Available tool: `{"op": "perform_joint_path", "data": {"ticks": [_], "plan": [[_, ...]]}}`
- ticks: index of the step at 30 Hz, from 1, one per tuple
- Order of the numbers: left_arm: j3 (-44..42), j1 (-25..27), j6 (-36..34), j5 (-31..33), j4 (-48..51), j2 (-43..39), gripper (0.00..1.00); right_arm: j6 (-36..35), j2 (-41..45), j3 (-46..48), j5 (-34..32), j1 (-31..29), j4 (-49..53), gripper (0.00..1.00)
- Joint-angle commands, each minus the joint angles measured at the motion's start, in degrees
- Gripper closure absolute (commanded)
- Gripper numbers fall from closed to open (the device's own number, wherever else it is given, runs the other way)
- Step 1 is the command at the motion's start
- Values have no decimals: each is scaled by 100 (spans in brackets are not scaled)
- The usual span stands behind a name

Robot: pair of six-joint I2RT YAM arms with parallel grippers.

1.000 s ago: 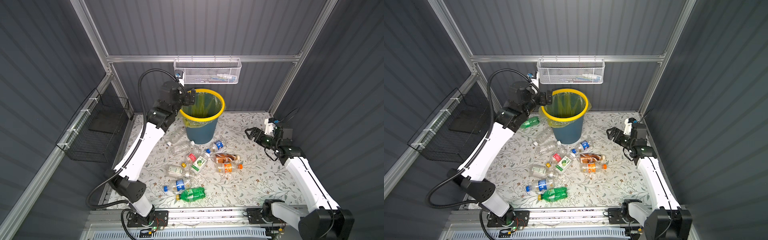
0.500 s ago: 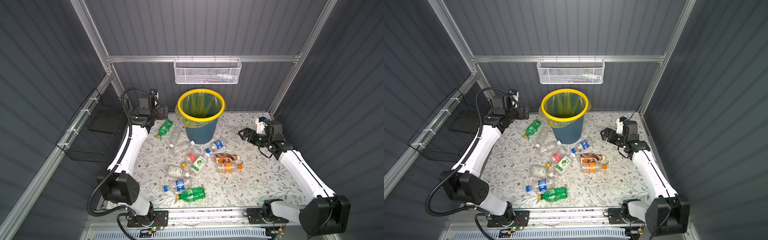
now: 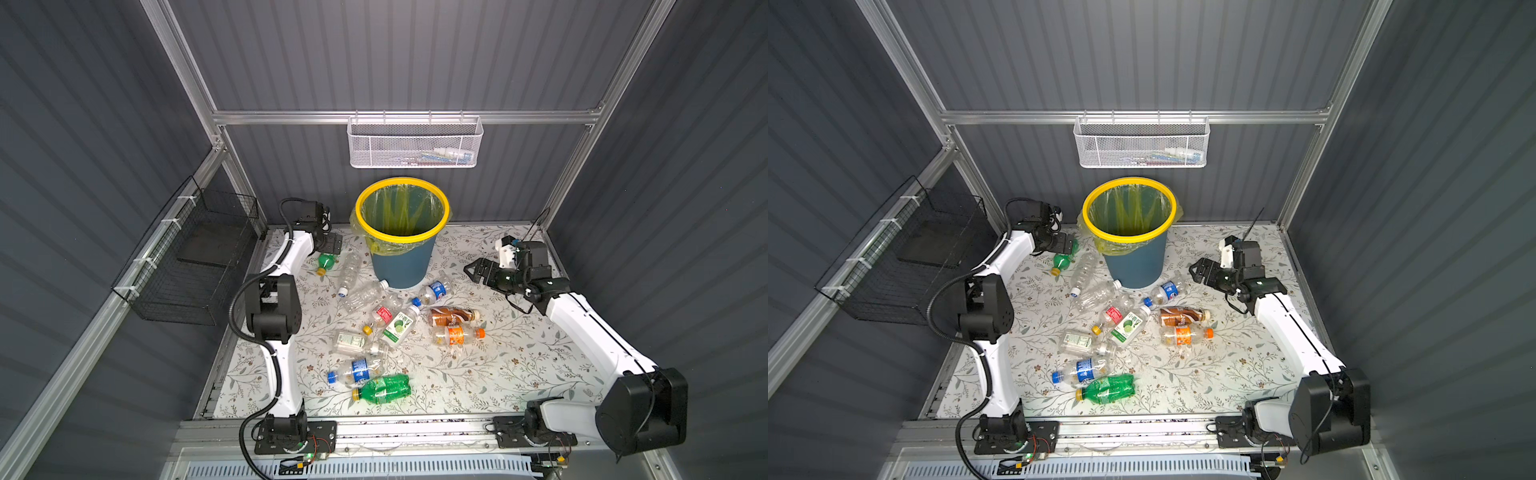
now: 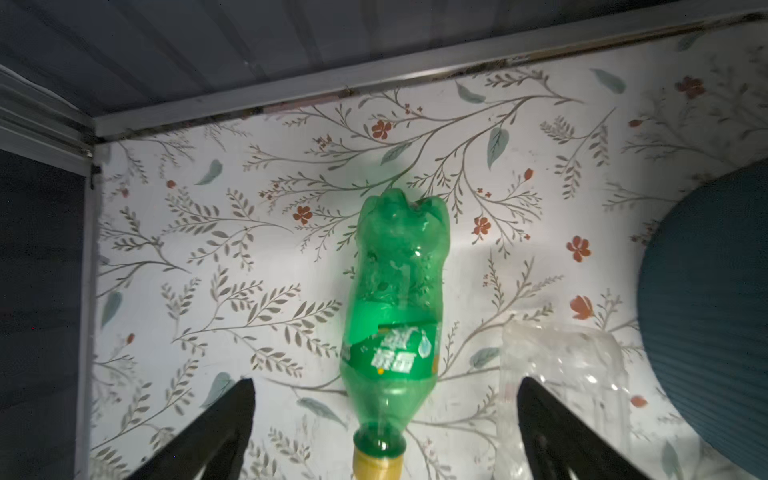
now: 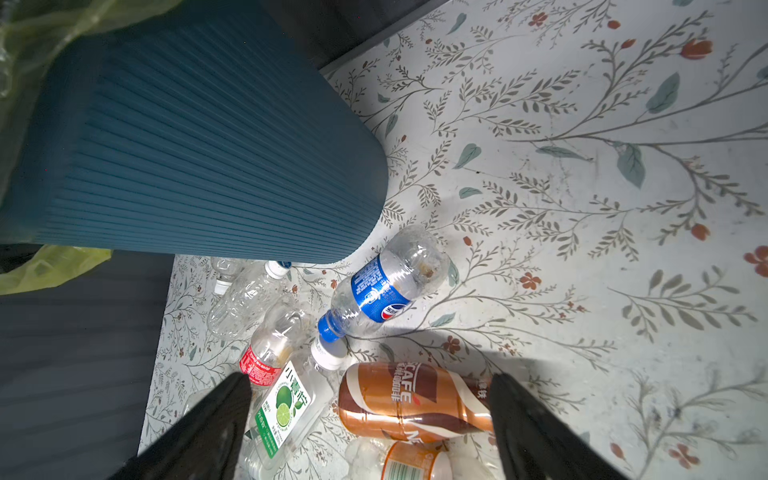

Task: Throw the plastic bottles in the bin
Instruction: 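Grasp the crushed green bottle beside the bin with the left gripper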

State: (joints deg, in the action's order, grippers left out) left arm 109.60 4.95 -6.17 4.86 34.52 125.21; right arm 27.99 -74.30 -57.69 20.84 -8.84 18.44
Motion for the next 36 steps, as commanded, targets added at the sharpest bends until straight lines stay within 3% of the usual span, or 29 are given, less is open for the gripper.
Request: {"op": "perform_joint_path", "data": {"ticks": [1,5,10,16,22,27,36], "plan": [[367,23,252,-56,319,311,4,61,38,65,34,-30,-101,9],[334,23,296,-124,215,583,5,74,30,56,-1,-32,-94,9],[206,23,375,-257,48,669,16,173,-6,91,-27,-47,-172,10],[-302,24,388,-346,-321,206,40,239,-31,135,-88,-101,-198,10],[-792,15,439,-302,-526,-441,49,258,-18,116,-94,-135,-196,11],[-1617,15,546,-266,-945,-1636,50,241,97,126,-313,-153,-123,11],[-3760,15,926,-251,-2800,-4851,50,215,187,31,-412,-179,10,11]]}}
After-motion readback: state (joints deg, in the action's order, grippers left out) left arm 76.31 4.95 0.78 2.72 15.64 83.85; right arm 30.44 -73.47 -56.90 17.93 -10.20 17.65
